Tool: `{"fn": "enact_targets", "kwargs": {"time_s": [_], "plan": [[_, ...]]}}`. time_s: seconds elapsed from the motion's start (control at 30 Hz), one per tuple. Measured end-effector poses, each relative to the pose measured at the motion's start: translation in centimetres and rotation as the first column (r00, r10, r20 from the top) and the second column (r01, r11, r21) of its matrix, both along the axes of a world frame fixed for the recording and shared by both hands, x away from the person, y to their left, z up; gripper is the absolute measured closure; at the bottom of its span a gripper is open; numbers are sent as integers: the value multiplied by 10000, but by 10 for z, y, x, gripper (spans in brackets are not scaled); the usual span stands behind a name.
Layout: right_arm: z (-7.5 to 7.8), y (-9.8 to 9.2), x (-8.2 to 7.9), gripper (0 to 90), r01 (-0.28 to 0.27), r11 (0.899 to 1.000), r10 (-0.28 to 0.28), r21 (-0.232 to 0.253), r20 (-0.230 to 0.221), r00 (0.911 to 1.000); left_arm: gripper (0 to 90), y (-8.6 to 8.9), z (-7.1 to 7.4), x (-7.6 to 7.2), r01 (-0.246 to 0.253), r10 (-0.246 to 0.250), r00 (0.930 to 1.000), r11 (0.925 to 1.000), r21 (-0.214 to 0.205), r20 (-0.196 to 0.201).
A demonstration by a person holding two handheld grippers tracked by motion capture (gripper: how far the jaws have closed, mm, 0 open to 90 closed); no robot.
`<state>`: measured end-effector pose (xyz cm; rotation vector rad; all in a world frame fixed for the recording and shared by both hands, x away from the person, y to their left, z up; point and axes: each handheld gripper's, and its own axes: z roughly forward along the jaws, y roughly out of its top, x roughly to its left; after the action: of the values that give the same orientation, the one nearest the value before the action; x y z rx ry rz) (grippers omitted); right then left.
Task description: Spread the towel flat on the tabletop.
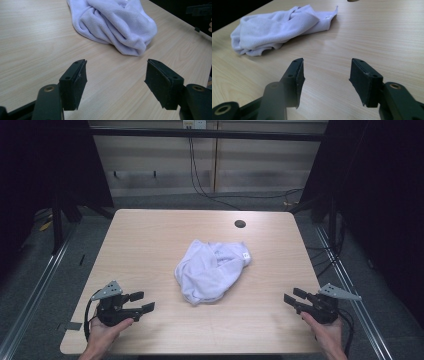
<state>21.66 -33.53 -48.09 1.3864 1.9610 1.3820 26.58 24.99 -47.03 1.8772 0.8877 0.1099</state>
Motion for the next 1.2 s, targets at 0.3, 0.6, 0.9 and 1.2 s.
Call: {"fn": "enact_targets", "kwargs": {"time_s": [0.3, 0.6, 0.9, 1.2], "plan": [[3, 26, 3, 396, -1376, 9904, 1365, -103, -729, 9879, 335, -3, 0, 11, -416, 413, 9991, 9989, -217, -103], [11, 83, 15, 345, -2465, 9594, 2403, -1373, -600, 9688, 322, -7, 3, 8, -130, 127, 9996, 9998, 126, 233], [10, 132, 71, 267, -3327, 9363, 3215, -1126, -1066, 9409, 328, -10, 3, 12, -94, 90, 9997, 9998, 165, 225], [-20, 179, 146, 223, -3699, 9207, 3471, -1246, -1724, 9218, 327, -7, 0, 12, -160, 157, 9997, 9997, 163, 191]]}}
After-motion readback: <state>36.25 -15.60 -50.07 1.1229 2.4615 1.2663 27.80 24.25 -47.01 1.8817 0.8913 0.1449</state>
